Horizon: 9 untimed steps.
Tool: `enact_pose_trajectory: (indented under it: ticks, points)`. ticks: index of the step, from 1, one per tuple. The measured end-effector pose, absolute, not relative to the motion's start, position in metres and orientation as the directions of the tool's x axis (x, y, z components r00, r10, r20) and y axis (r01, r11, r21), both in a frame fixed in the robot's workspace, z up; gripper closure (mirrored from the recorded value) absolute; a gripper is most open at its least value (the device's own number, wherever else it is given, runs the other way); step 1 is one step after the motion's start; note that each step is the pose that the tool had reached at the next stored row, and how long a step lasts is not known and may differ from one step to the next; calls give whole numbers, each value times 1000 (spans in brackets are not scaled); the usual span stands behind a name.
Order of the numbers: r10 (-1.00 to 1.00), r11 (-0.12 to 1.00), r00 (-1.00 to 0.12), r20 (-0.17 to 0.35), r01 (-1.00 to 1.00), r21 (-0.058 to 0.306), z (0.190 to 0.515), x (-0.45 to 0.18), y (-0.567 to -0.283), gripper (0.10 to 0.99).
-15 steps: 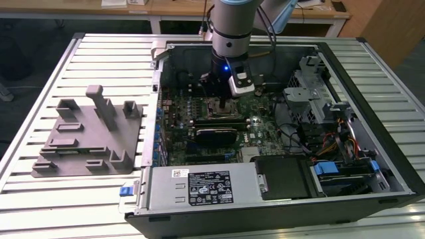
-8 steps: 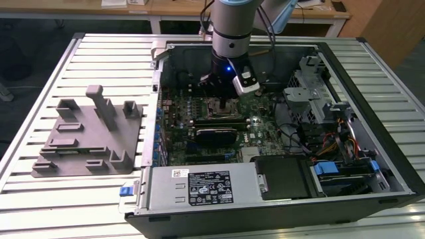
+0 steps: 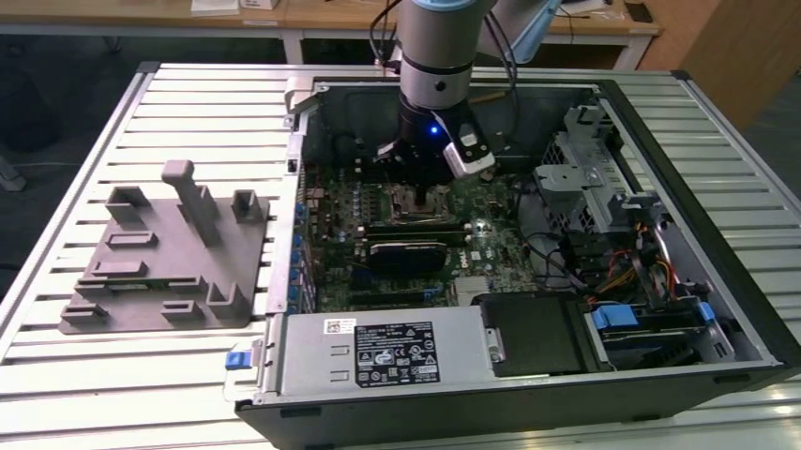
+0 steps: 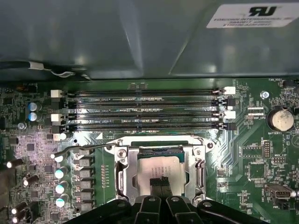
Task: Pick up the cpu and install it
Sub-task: 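Close the cpu cover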
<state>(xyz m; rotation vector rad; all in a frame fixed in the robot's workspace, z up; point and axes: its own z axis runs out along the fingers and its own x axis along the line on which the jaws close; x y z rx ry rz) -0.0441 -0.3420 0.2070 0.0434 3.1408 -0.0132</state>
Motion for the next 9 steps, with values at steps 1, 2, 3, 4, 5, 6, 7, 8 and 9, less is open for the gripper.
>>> enact_pose_trajectory:
  ticks: [1,2,3,4,5,6,7,8,9]
  points:
    - [27,1000,-1000,-1,27,-8,207,-44,-342,980]
    - [27,1000,-1000,-1,27,-8,207,-44,-342,980]
    - [27,1000,-1000,-1,27,-8,207,-44,-342,980]
    - [27,1000,-1000,-1,27,-8,207,-44,-342,980]
    - [27,1000,-1000,-1,27,-8,207,-45,-342,980]
    - [27,1000,-1000,-1,27,-8,207,-46,-342,980]
    - [27,1000,-1000,-2,27,-8,207,-47,-342,980]
    - [27,1000,-1000,-2,27,-8,207,-48,-342,980]
    - [27,1000,-1000,-3,27,-8,207,-49,-342,980]
